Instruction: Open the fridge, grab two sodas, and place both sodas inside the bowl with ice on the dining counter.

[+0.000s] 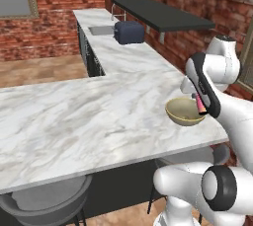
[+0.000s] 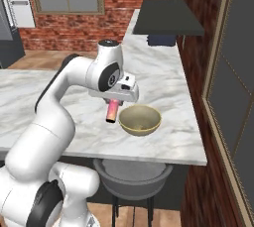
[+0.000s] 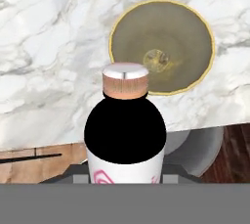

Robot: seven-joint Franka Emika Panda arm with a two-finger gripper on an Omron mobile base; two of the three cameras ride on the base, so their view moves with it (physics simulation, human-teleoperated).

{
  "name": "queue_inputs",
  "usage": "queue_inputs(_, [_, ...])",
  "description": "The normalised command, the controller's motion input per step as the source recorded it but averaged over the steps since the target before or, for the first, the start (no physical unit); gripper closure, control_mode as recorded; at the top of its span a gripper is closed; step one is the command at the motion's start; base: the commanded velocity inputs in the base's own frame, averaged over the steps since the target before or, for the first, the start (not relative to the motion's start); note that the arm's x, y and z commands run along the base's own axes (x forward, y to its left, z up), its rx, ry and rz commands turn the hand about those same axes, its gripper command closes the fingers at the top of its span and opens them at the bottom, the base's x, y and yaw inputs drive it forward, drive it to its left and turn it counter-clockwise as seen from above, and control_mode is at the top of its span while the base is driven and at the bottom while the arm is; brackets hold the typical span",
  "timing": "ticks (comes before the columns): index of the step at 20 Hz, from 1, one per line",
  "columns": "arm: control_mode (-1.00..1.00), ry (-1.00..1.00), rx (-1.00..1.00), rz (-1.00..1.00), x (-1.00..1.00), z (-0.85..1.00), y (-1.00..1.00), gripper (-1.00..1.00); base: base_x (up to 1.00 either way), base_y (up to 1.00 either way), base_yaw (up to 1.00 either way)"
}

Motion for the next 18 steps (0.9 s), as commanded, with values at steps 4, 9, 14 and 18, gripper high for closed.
queue_inputs(4, [-1.0,0.07,-0.03,0.14,0.71,-0.24,-0.39,1.0,0.0,0.0,0.0])
queue_inputs(9, [-1.0,0.1,-0.07,0.13,0.77,-0.17,-0.27,1.0,0.0,0.0,0.0])
queue_inputs(14, [-1.0,0.15,-0.11,0.09,0.64,-0.2,-0.01,1.0,0.0,0.0,0.0])
queue_inputs(18, [-1.0,0.05,-0.07,0.15,0.16,-0.44,-0.15,1.0,0.0,0.0,0.0])
